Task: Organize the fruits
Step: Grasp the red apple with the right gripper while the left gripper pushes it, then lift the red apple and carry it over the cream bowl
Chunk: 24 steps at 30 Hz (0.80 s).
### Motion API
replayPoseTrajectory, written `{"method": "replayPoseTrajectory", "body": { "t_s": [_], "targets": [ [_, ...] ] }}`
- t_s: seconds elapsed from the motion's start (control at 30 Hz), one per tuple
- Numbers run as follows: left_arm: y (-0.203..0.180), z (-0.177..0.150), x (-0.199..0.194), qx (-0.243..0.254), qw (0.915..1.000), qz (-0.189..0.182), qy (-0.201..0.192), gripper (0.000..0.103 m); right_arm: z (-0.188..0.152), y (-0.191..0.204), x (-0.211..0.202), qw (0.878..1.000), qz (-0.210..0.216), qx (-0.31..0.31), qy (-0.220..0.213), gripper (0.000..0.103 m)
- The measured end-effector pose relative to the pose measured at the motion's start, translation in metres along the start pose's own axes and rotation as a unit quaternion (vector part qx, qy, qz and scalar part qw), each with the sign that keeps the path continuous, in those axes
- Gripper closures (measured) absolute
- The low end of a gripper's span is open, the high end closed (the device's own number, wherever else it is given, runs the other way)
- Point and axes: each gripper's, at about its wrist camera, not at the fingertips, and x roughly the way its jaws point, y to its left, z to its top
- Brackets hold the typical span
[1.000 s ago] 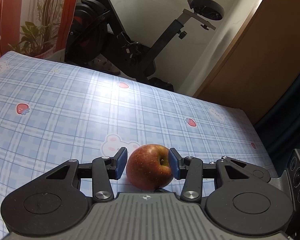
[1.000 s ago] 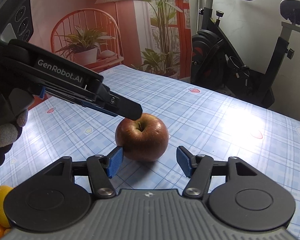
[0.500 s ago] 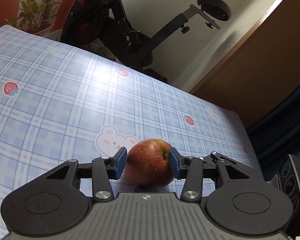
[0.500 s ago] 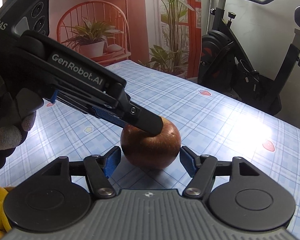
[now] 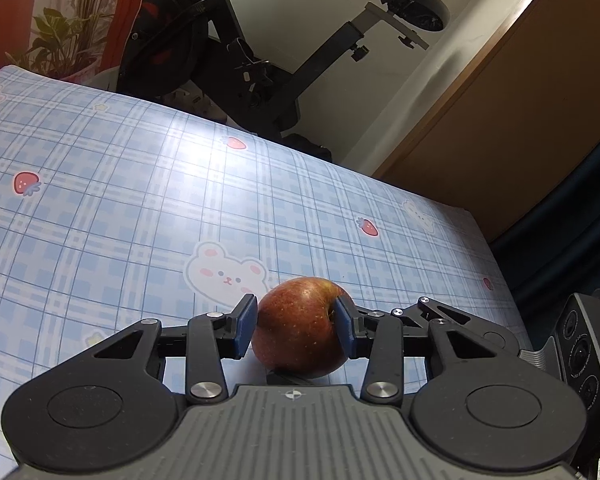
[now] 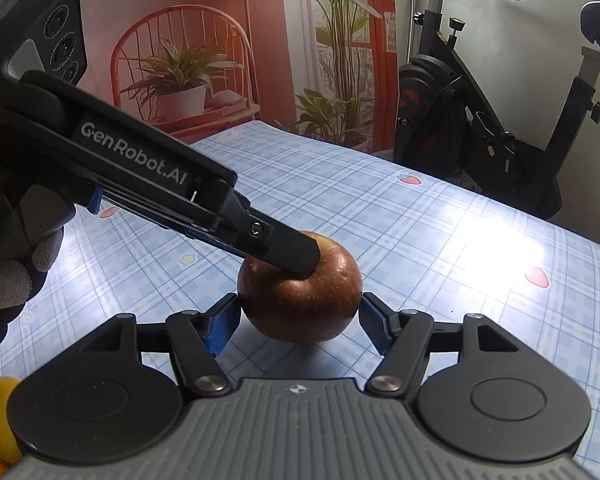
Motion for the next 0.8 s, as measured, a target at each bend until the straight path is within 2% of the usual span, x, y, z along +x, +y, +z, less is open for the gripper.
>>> {"method": "replayPoseTrajectory", "body": {
  "t_s": [0.33,0.57,0.8],
  "targets": [
    [-0.031,-0.012,-0.043,0.035,0.9994,-0.006,0.000,0.059,0.000,0.031,-0.053,1.000,-0.010,0.006,-0.024,0.035],
    [-0.053,-0.032,-0.083,0.060,0.9982,0.000,-0.004,0.059,-0.002,0.065,-0.091,0.999,-0.016,-0.010,-0.027,0.035],
    [-0.059,-0.057,-0.110,0.053,0.9984,-0.014,-0.007,0.059,-0.015,0.093,-0.125,0.999,-0.013,-0.009,-0.030,0.035]
  ]
}}
